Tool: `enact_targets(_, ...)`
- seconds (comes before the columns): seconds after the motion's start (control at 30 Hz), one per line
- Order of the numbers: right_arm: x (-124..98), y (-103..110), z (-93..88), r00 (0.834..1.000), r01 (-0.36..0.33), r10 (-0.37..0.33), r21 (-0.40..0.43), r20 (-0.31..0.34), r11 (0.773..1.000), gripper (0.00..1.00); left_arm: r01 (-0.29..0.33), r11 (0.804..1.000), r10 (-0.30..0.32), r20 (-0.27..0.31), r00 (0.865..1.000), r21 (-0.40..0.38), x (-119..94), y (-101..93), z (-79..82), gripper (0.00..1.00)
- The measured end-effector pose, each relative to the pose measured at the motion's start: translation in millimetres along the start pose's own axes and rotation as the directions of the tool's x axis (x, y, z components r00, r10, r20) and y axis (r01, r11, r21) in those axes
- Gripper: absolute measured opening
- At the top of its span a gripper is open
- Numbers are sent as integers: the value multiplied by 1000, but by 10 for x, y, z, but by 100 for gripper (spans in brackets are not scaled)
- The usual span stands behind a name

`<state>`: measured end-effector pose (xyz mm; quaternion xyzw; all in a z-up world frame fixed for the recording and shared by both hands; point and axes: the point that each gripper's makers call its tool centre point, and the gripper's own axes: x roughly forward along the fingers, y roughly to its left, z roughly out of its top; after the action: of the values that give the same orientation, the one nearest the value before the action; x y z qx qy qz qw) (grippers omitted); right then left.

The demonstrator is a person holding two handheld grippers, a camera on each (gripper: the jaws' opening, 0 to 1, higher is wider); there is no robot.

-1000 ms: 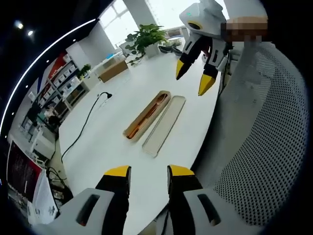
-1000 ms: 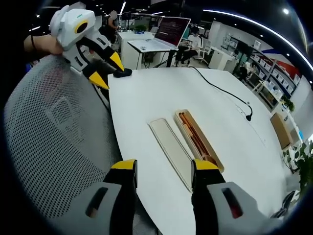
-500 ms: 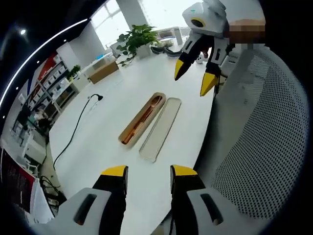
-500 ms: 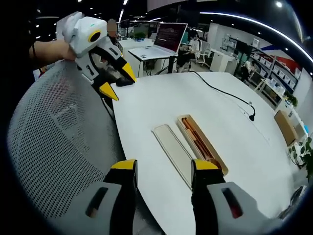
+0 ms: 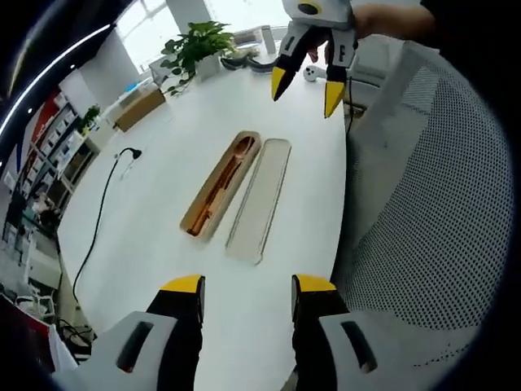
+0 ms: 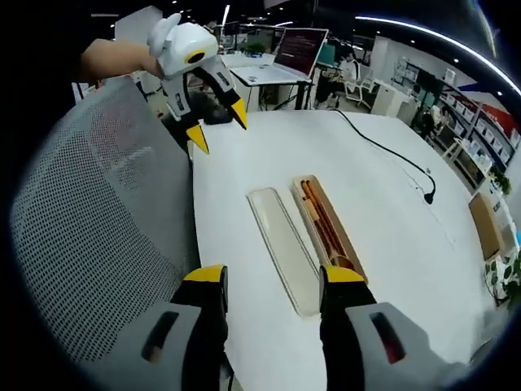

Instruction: Arrange the utensils inside the cutlery case until each visible utensil rests in its matching compartment.

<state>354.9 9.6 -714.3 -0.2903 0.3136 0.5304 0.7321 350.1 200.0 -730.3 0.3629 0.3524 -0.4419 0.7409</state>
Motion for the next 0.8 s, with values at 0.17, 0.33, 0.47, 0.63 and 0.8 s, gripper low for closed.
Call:
enact_targets(0.17, 86, -118, -164, 998, 8, -10, -29, -64, 1000, 46, 38, 999, -37, -22, 999, 20, 181, -6, 7, 44)
enact_targets(0.33, 147, -196, -255, 996, 3, -5, -27, -88, 1000, 45, 54, 998, -54, -24, 998, 29, 311, 30, 15, 44)
enact_targets(0.47, 230, -229, -374, 991, -19, 14, -40, -130, 999, 44, 89, 995, -87, -39, 995, 51, 414, 26, 14, 46)
enact_targets(0.63, 322, -296, -460, 987, -41, 35, -38, -156, 998, 43, 114, 991, -111, -44, 993, 63, 537, 66, 28, 46)
enact_targets(0.8, 417, -357, -516, 983, -73, 67, -30, -172, 997, 42, 143, 988, -140, -40, 989, 63, 658, 43, 62, 46)
